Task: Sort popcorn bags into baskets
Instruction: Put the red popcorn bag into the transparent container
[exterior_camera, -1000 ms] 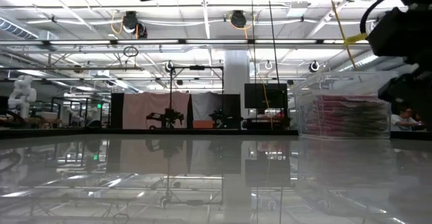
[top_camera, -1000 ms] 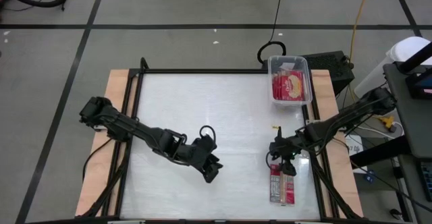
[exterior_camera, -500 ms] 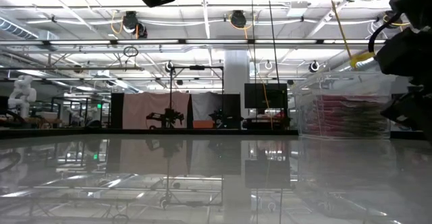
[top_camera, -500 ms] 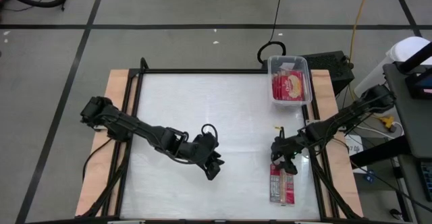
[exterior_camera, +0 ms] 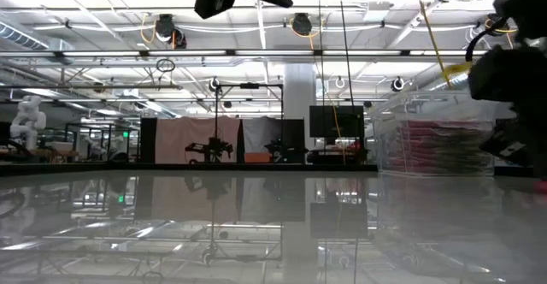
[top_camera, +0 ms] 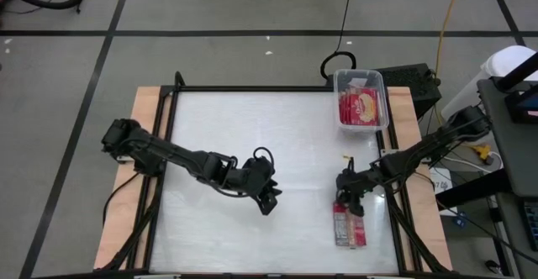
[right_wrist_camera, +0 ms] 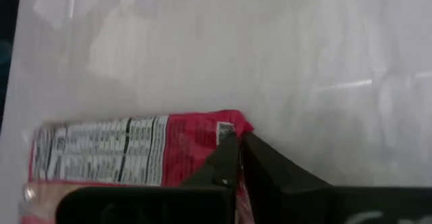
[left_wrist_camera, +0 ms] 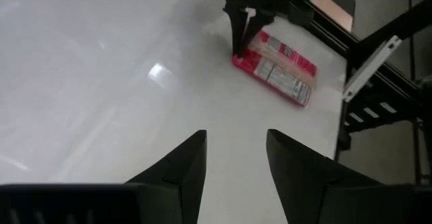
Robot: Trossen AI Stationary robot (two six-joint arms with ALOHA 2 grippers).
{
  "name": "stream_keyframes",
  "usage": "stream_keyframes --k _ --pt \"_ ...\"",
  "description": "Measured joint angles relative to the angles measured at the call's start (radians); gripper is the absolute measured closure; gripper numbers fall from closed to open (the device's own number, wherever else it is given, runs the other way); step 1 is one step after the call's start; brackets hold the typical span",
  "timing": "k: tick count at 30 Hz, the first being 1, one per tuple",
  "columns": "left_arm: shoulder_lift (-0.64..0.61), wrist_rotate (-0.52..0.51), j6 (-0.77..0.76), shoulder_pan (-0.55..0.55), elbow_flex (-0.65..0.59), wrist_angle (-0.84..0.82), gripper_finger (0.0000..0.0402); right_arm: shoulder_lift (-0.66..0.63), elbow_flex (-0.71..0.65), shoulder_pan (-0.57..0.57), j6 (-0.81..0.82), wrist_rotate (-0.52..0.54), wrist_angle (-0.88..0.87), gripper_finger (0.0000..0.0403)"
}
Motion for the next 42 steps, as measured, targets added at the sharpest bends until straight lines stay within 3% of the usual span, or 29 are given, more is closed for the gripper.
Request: stream_keyframes --k 6,13,23,26,30,36,39,42 --pt "0.000 0.000 0.039 0.048 0.000 0.000 0.0245 0.001 0.004 -0.091 0.035 0.147 0.157 0.0401" --pt "0.000 0.000 0.096 0.099 0.000 0.000 0.0245 0.000 0.006 -0.192 0.097 0.167 0.342 0.0402" --pt "0.010 0.013 0.118 0.192 0.000 0.008 0.0243 0.000 0.008 -0.225 0.184 0.287 0.496 0.0403" --pt "0.036 0.098 0.157 0.223 0.000 0.017 0.0222 -0.001 0.008 -0.226 0.188 0.316 0.535 0.0403" --pt "0.106 0.221 0.242 0.250 0.000 0.071 0.0165 -0.001 0.009 -0.225 0.194 0.336 0.547 0.0403" --pt "0.238 0.414 0.279 0.263 0.000 0.259 0.0082 -0.001 0.009 -0.225 0.203 0.337 0.541 0.0403" --pt "0.300 0.433 0.257 0.262 0.000 0.297 0.0073 -0.001 0.009 -0.225 0.203 0.337 0.551 0.0403" --pt "0.348 0.471 0.224 0.262 -0.001 0.318 0.0095 -0.001 0.009 -0.225 0.203 0.338 0.573 0.0403"
